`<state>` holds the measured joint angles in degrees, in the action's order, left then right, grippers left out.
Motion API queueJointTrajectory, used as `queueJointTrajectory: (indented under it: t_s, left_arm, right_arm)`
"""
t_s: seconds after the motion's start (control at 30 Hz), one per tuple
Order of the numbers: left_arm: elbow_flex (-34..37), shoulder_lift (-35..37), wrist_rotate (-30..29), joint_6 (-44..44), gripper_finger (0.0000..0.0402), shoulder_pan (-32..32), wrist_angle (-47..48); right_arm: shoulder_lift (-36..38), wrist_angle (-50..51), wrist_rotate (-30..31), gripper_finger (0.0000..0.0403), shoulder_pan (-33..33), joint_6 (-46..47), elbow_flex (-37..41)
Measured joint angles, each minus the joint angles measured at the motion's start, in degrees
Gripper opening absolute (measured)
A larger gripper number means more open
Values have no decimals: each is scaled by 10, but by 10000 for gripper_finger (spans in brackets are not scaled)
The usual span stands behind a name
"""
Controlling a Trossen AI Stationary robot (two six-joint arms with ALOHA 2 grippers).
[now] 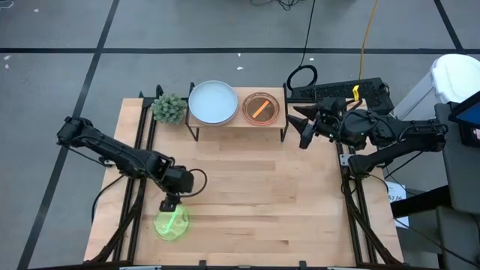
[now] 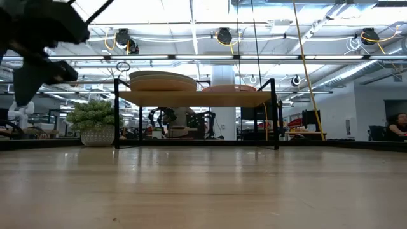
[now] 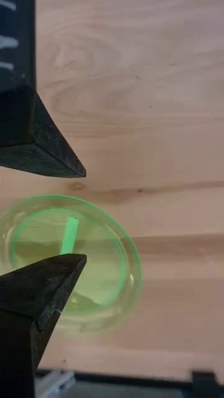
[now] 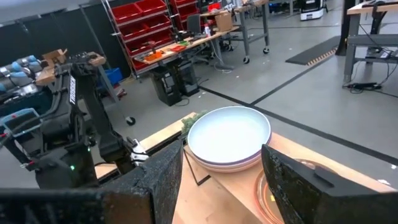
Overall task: Place and stack plates onto a shelf
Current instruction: Stack the small green plate on top of the small orange plate on the shelf
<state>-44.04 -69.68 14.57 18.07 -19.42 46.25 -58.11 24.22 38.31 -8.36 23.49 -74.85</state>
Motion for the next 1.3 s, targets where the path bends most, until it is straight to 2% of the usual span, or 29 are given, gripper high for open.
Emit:
queueJointTrajectory:
  t_s: [0.3, 0.47, 0.7, 1.07, 1.3]
  left_arm:
    - [51, -10, 24, -16, 217, 0, -107]
    - [81, -10, 34, -8, 224, -6, -117]
    - [111, -10, 18, 1, 278, -22, -122]
    - [117, -10, 3, 2, 282, -57, -122]
    - [117, -40, 2, 3, 282, -79, -125]
  right_arm:
    - [0, 0, 0, 199, 0, -1, 0]
    - [0, 0, 0, 199, 0, -1, 0]
    - [0, 0, -1, 199, 0, -1, 0]
    - [0, 0, -11, 199, 0, -14, 0]
    - [0, 0, -11, 199, 0, -21, 0]
